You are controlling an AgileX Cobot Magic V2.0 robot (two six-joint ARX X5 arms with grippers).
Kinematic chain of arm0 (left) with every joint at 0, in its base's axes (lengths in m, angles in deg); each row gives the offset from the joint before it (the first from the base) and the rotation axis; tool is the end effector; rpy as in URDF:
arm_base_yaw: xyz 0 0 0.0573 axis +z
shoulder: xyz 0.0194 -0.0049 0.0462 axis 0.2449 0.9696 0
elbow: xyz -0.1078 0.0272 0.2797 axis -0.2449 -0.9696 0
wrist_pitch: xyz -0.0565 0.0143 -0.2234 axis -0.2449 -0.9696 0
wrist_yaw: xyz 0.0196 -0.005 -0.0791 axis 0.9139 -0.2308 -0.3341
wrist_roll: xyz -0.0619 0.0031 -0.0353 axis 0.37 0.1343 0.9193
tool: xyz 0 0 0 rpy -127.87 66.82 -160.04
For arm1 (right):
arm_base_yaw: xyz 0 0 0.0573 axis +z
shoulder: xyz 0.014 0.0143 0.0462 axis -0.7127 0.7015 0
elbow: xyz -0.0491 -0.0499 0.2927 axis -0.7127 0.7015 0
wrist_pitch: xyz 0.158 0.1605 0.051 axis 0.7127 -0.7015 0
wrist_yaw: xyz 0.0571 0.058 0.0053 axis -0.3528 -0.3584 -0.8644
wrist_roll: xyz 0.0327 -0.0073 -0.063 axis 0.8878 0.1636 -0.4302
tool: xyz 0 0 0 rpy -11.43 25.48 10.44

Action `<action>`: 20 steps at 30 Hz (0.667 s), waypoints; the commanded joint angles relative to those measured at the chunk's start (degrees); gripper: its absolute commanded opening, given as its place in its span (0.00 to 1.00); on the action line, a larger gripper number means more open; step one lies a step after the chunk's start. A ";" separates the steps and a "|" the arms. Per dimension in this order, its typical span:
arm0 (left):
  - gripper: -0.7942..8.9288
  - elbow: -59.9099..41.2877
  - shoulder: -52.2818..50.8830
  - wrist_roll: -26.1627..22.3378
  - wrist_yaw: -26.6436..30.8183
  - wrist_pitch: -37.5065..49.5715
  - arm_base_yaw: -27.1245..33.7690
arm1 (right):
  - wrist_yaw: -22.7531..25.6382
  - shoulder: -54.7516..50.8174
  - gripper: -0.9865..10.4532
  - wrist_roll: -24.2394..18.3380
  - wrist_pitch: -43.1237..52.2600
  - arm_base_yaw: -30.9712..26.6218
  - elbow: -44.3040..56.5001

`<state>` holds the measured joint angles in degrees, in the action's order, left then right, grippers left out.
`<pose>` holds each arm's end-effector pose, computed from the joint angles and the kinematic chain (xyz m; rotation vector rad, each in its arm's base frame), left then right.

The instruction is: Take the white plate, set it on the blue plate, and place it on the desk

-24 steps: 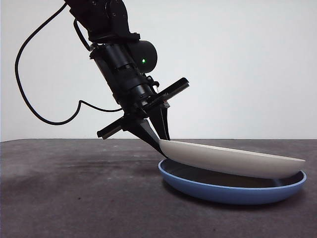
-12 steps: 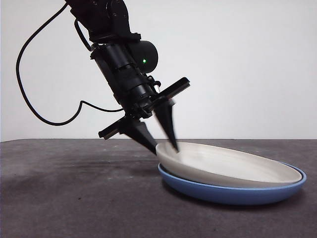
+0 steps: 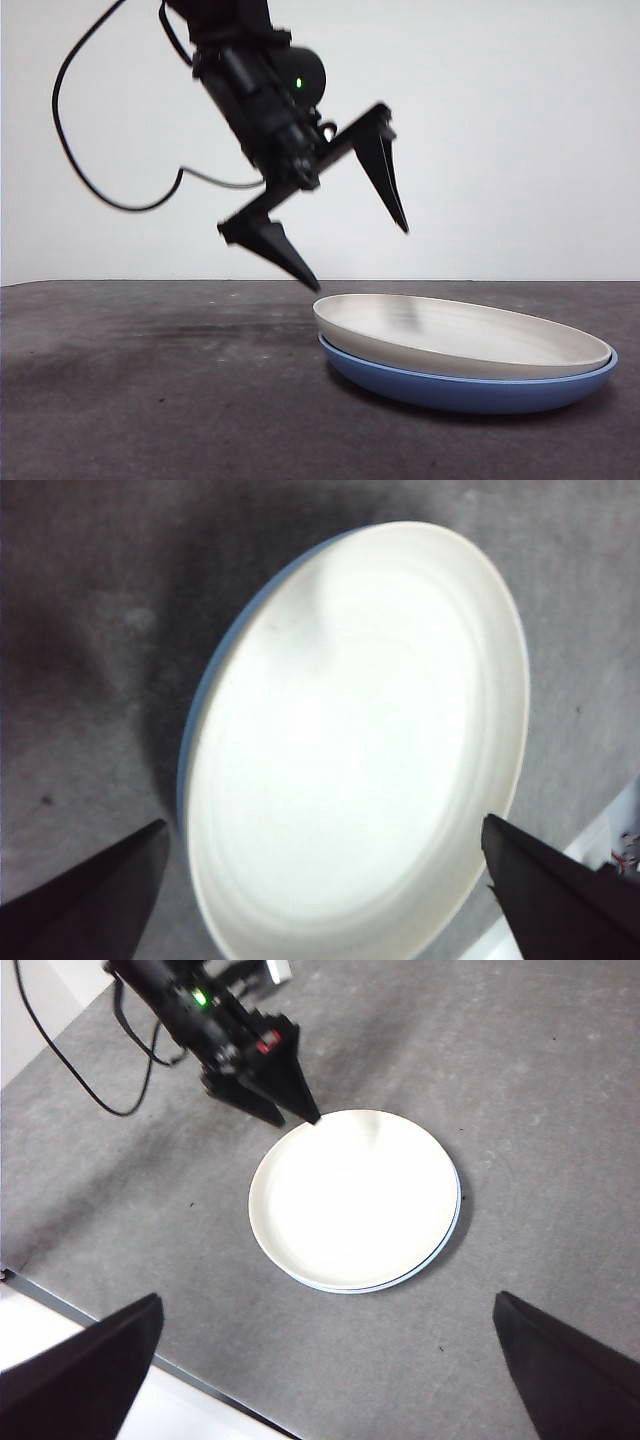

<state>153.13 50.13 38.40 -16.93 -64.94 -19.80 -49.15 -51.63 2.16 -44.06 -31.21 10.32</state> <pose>0.3421 -0.2634 0.2521 -0.1962 1.4430 -0.7406 -0.0204 0.0123 0.3520 0.1427 0.6171 0.5074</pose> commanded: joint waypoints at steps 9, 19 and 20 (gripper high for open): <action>0.60 12.50 -5.29 -15.23 3.21 -17.88 0.96 | 0.02 -0.02 0.63 -0.37 0.31 0.15 -1.11; 0.60 12.48 -19.82 -18.49 8.92 -25.07 1.14 | 4.42 1.38 0.63 1.20 1.60 0.15 -1.09; 0.60 12.48 -21.22 -18.88 8.94 -25.64 1.14 | 4.55 1.68 0.63 1.25 1.68 0.15 -1.09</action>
<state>164.32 29.15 21.37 -8.26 -90.53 -18.40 -44.83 -50.71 2.62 -43.12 -31.21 10.30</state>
